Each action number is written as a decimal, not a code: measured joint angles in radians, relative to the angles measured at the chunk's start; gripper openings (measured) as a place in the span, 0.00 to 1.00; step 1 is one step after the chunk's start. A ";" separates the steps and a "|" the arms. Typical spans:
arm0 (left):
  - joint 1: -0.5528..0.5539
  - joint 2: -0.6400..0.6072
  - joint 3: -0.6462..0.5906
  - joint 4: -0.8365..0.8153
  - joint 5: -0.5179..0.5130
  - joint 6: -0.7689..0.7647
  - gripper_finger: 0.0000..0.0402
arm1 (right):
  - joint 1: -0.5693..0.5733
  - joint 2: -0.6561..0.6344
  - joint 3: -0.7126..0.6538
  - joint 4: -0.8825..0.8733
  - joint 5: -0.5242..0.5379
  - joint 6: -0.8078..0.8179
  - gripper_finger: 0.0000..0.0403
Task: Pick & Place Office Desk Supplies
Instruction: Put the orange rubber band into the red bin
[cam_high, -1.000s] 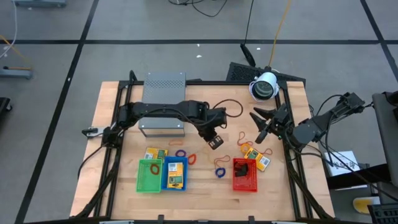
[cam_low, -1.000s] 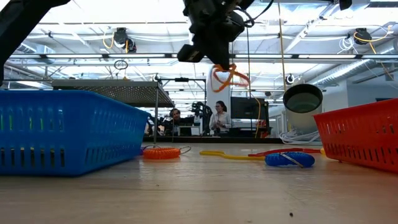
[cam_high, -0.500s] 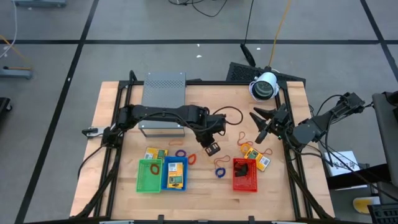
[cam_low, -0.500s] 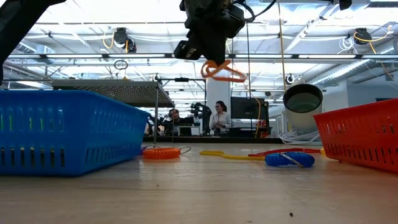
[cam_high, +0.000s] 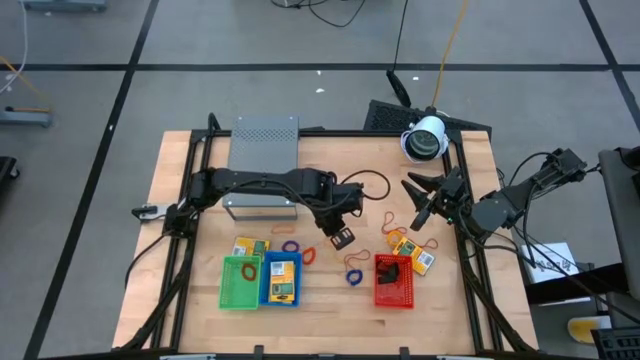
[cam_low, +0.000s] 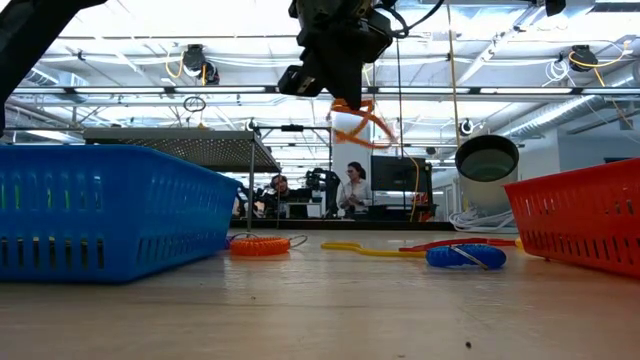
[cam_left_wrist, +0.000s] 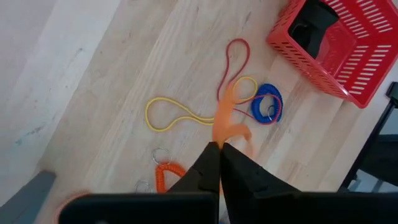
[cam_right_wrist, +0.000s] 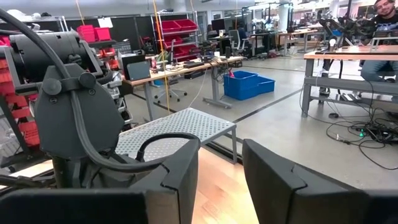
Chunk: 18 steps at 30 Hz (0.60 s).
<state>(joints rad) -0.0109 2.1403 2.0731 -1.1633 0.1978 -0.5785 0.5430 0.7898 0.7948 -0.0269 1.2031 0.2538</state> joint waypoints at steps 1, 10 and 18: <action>0.000 0.000 0.000 0.000 0.000 0.000 0.03 | 0.000 0.000 0.000 0.000 0.000 0.000 0.29; 0.000 0.000 0.000 0.000 0.001 0.001 0.03 | 0.000 0.000 0.000 0.000 0.000 0.000 0.29; 0.001 0.000 0.000 0.000 0.019 -0.006 0.01 | 0.000 0.000 0.000 0.000 0.000 0.000 0.29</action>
<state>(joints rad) -0.0097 2.1403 2.0727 -1.1633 0.2173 -0.5846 0.5430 0.7898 0.7948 -0.0269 1.2030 0.2539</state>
